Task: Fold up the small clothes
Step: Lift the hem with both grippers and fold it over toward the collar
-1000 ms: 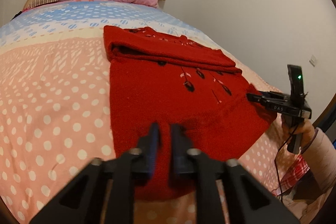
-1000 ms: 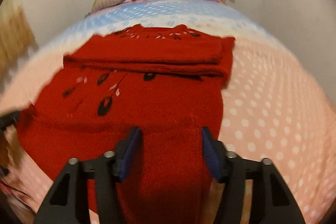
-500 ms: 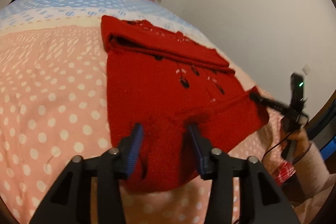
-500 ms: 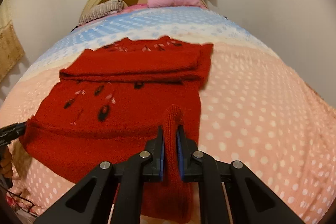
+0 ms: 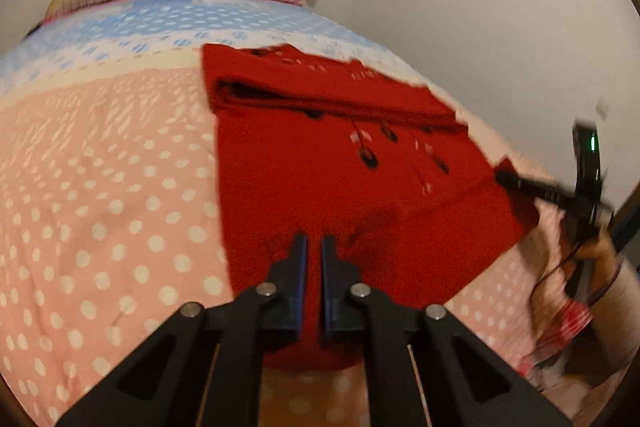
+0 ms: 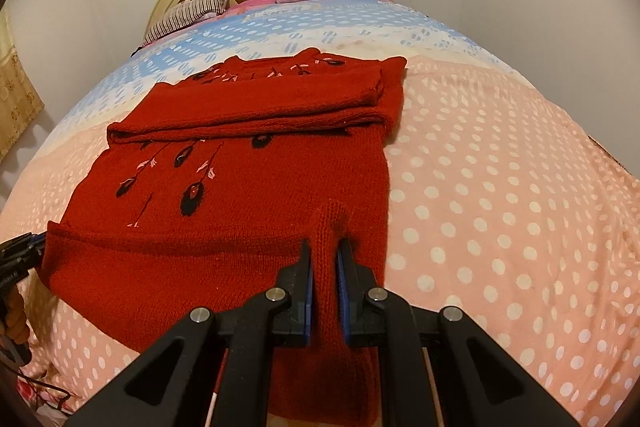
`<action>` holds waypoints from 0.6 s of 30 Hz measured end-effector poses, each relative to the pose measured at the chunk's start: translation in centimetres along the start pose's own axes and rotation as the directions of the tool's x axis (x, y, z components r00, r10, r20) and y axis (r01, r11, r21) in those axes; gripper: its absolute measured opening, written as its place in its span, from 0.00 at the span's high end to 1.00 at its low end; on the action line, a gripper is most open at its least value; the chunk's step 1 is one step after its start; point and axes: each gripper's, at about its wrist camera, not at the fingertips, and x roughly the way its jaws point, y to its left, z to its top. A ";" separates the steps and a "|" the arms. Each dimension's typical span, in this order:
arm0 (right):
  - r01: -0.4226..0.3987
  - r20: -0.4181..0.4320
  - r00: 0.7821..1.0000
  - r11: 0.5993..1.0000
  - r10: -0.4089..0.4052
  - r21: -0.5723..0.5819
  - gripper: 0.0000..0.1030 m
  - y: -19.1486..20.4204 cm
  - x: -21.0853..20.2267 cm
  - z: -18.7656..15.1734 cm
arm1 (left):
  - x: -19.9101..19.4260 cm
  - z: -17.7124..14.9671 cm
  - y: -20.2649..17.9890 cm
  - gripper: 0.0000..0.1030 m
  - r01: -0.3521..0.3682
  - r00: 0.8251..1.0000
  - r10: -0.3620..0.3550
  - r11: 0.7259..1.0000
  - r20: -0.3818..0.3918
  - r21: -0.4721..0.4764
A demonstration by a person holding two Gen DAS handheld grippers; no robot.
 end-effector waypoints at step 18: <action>-0.040 0.070 0.997 0.999 0.039 0.009 0.91 1.1 -2.0 2.6 | -0.5 1.4 1.5 0.38 -0.058 0.998 0.058 0.998 0.026 0.006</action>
